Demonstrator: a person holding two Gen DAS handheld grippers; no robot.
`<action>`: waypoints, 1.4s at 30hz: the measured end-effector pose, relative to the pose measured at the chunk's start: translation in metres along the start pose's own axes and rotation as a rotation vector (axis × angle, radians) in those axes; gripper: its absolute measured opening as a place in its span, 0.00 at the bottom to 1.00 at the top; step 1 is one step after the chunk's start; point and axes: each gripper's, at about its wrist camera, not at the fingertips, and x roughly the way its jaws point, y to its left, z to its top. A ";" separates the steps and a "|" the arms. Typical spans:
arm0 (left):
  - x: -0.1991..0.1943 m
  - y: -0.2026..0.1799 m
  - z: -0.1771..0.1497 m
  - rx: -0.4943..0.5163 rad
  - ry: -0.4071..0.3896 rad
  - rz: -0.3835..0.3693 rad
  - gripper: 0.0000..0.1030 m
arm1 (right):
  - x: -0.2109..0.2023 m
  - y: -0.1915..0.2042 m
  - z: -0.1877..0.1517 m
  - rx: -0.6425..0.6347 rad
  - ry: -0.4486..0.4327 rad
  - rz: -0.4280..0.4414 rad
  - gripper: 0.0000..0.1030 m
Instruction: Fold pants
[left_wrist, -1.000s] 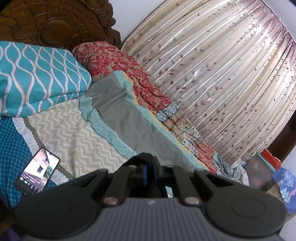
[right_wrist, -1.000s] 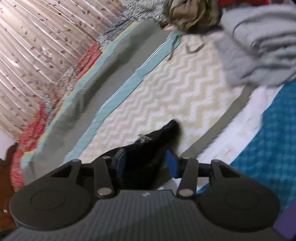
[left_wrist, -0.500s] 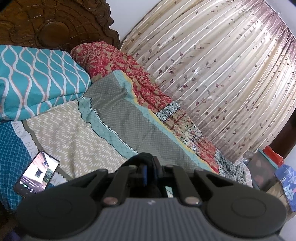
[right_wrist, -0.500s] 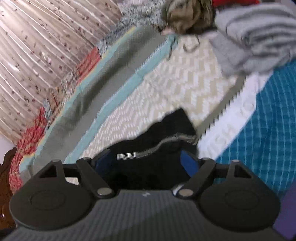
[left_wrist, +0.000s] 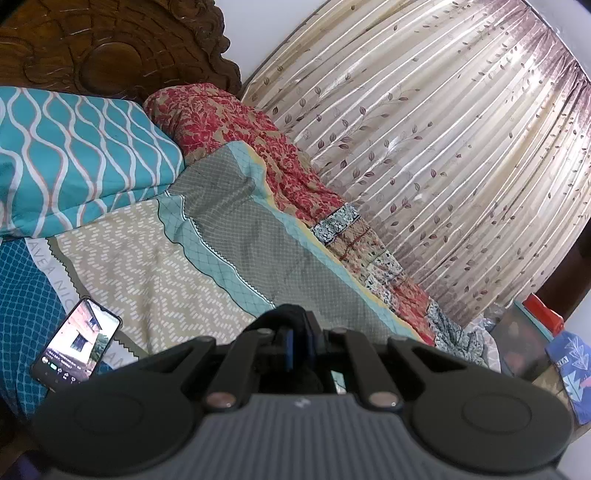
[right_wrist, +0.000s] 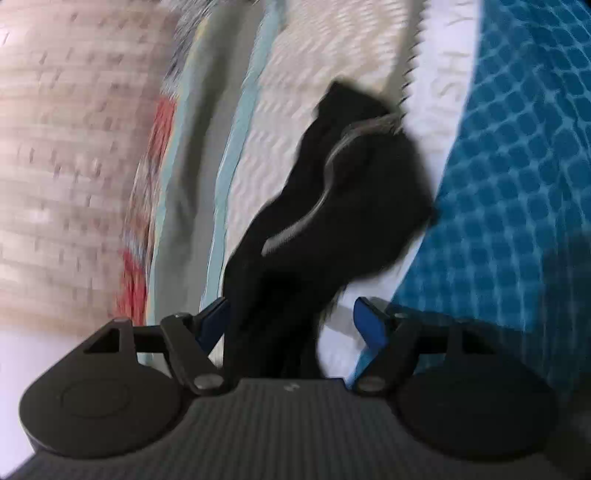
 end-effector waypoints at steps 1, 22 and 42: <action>0.000 0.000 0.000 -0.001 -0.001 -0.001 0.06 | 0.003 -0.001 0.009 0.008 -0.041 -0.006 0.69; 0.090 -0.012 0.035 0.033 -0.045 -0.039 0.06 | -0.060 0.170 0.136 -0.512 -0.484 0.075 0.07; 0.289 0.055 -0.026 -0.108 0.222 0.227 0.23 | 0.131 0.161 0.101 -0.641 -0.033 -0.049 0.49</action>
